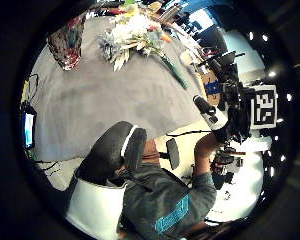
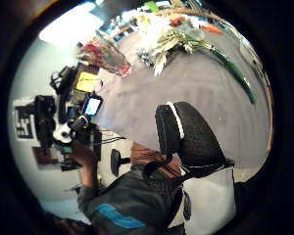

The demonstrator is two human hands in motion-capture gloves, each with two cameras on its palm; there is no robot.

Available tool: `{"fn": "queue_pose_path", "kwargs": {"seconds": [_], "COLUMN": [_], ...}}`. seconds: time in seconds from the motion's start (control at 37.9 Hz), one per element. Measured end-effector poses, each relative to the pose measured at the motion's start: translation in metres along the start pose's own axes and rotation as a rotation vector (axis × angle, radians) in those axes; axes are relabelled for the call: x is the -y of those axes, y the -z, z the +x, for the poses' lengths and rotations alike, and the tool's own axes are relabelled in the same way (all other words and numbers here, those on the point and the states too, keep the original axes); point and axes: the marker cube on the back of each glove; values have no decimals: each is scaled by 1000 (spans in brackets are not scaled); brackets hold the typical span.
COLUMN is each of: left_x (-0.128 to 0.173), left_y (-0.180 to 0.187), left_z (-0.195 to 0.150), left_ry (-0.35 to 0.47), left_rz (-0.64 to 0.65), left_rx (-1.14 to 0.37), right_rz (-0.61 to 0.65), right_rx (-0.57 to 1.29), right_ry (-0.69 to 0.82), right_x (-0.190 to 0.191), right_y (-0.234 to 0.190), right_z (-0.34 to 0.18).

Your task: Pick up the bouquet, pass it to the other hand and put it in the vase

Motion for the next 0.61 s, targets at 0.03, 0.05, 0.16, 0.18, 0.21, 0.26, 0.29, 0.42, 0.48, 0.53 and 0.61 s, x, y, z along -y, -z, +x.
{"fn": "queue_pose_path", "kwargs": {"seconds": [0.03, 0.05, 0.16, 0.18, 0.21, 0.26, 0.29, 0.42, 0.48, 0.53, 0.61], "left_x": [0, 0, -3, -4, -4, -4, -3, 1, 0, -1, -2], "left_y": [0, -1, -1, -1, -1, -1, -1, -3, -2, -1, 1], "left_z": [0, -1, -1, -1, 0, 1, 1, 1, 1, 1, 0], "left_ry": [1, 3, 12, 13, 14, 14, 12, 2, 2, 1, 2], "left_rz": [-2, -6, -26, -30, -34, -40, -42, -32, -33, -36, -38], "left_rx": [2, 5, 6, 2, -2, -9, -11, -7, -10, -11, -11], "right_rz": [1, 2, 3, 4, 6, 9, 10, 25, 37, 52, 61], "right_rx": [-1, -3, -9, -10, -12, -13, -13, -1, 4, 8, 11], "right_ry": [1, 1, 1, 4, 8, 13, 13, 15, 24, 28, 27], "right_x": [1, 2, 5, 4, 3, 1, 0, 0, 3, 7, 7], "right_y": [-1, -2, -5, -4, -3, -1, 1, 3, 0, -1, 1], "right_z": [0, 0, 1, 1, 1, 1, 0, 0, 1, 2, 4]}}
